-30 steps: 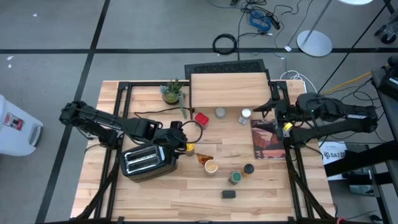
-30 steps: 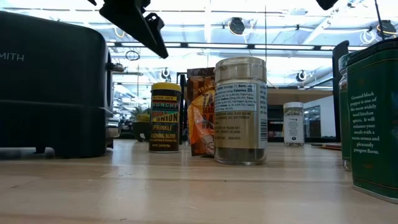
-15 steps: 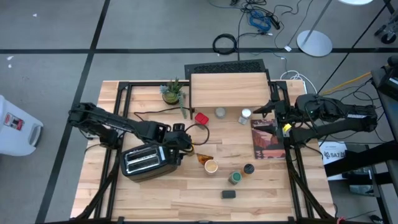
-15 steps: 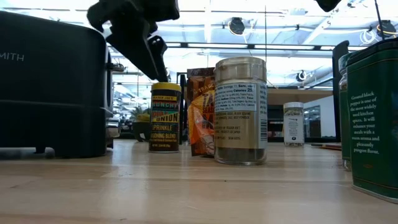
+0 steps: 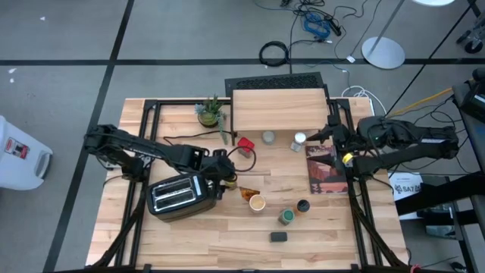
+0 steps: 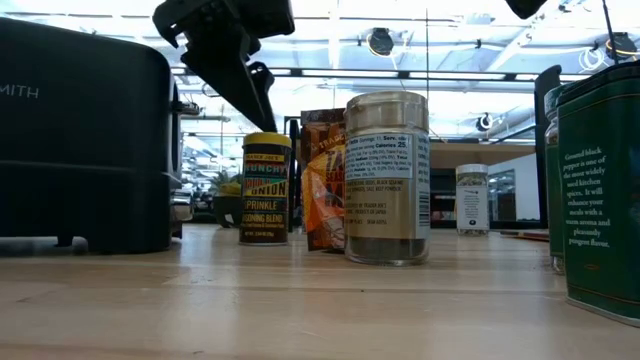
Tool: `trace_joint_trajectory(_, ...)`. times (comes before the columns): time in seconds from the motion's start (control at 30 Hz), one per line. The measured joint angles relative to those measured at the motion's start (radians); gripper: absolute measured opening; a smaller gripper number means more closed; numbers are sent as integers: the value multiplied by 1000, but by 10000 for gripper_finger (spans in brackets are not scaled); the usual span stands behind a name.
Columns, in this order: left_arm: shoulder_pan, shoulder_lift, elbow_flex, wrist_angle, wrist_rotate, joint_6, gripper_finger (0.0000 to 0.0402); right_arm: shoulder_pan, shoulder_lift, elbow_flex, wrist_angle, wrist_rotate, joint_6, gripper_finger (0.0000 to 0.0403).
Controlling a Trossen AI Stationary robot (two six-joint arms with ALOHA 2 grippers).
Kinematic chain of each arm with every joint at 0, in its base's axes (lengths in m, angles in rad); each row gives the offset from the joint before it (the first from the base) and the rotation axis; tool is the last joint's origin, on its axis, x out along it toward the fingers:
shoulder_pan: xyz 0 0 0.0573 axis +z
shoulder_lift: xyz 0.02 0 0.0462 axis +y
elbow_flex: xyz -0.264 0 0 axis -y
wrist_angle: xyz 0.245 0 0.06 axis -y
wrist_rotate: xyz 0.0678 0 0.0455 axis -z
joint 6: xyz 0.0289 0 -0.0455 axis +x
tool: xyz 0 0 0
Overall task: Shelf spices
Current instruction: Put the yellow seasoning bottle on the shelf
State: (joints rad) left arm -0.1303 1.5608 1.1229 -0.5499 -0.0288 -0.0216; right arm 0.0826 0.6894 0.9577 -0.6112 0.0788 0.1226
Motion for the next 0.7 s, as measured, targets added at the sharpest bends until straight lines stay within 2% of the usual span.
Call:
trace_joint_trajectory(0.27, 1, 48, 4, 40, -59, 4, 295, 1, 25, 0, -1, -1, 3, 297)
trace_joint_trajectory(0.7, 3, 45, 22, 6, -34, 1, 295, 1, 25, 0, -12, -2, 4, 297)
